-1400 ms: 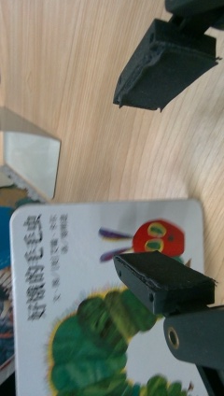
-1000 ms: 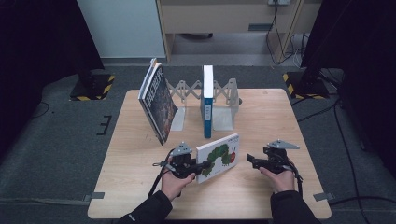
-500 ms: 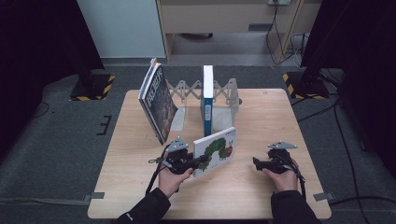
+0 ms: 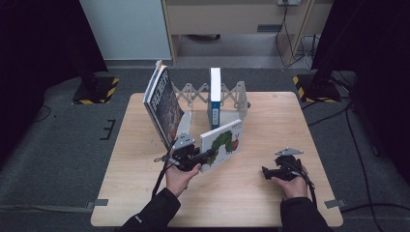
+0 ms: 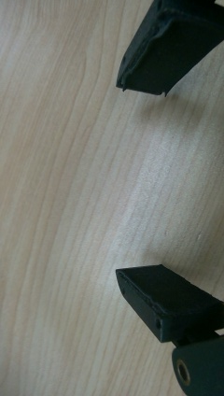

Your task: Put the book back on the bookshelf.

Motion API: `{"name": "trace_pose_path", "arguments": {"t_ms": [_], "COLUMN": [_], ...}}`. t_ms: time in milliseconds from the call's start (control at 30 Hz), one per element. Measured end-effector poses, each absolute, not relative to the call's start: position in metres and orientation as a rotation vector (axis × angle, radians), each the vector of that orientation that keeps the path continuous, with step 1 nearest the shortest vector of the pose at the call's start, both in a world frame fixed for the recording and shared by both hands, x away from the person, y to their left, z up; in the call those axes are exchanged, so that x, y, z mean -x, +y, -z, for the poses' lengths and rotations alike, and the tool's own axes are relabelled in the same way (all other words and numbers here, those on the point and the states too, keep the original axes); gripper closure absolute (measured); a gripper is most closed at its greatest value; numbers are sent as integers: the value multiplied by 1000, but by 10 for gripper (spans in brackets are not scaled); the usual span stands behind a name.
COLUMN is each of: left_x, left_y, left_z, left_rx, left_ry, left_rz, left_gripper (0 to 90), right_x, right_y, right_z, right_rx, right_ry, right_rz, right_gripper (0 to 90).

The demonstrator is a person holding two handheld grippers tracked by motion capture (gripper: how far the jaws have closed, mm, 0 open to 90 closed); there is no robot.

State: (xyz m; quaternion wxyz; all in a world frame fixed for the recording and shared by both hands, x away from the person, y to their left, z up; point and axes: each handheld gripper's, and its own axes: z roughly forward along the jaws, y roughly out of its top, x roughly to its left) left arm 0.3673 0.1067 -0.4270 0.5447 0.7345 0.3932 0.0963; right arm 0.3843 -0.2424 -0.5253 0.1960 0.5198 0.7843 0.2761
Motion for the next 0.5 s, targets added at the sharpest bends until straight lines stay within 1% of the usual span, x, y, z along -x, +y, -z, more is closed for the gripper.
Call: {"name": "trace_pose_path", "arguments": {"t_ms": [267,500], "left_x": [-377,-387], "left_y": [96,90], "left_z": [420,422], "left_rx": [-1725,-1708], "left_ry": [944,961], "left_rz": [-302,-323], "left_gripper": [744,744], "right_x": [-385,-384], "right_y": [-244,-243], "right_z": [529,531], "right_rx": [-1469,-1473], "right_ry": [2211,2190], "right_rz": [-774,-795], "right_gripper": [62,43]}}
